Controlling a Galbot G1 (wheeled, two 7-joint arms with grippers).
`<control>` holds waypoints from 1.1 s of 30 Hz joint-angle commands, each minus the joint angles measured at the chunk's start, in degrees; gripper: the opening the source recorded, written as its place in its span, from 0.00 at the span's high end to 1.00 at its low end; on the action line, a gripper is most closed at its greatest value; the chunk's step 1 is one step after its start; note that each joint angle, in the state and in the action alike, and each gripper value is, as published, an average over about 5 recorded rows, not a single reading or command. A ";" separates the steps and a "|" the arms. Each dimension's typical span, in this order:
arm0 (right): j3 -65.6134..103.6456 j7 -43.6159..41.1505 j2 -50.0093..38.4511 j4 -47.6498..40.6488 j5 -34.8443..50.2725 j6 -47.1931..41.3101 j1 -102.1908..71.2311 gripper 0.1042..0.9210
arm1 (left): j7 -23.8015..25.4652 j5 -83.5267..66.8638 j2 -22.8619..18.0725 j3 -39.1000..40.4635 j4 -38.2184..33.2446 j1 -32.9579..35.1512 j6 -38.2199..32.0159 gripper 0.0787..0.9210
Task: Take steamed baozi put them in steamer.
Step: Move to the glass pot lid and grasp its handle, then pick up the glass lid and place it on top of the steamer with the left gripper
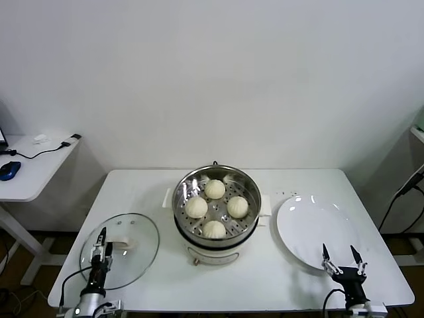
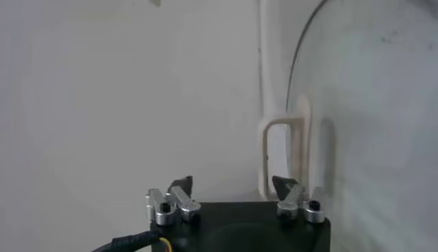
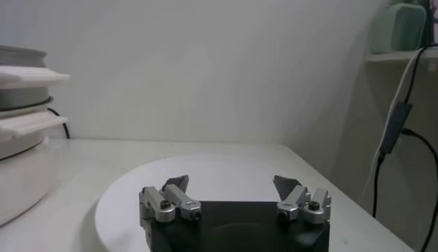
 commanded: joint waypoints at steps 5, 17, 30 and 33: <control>-0.08 -0.20 0.19 -0.08 -0.18 -0.01 -0.04 0.12 | -0.73 1.34 -0.11 0.32 6.36 -3.10 -1.21 0.42; -0.25 -0.19 0.32 0.06 -0.34 0.17 -0.41 0.12 | -0.58 2.33 -2.03 0.21 5.52 -3.40 -0.62 0.83; -0.47 -0.69 -0.26 1.12 -1.11 -0.47 -0.39 0.12 | 3.83 -6.75 -1.52 -2.63 -9.54 0.85 0.01 0.93; -0.36 -0.63 -0.33 1.40 -1.53 -1.05 -0.31 0.12 | 7.31 -11.86 0.28 -3.66 -15.69 2.74 1.57 0.93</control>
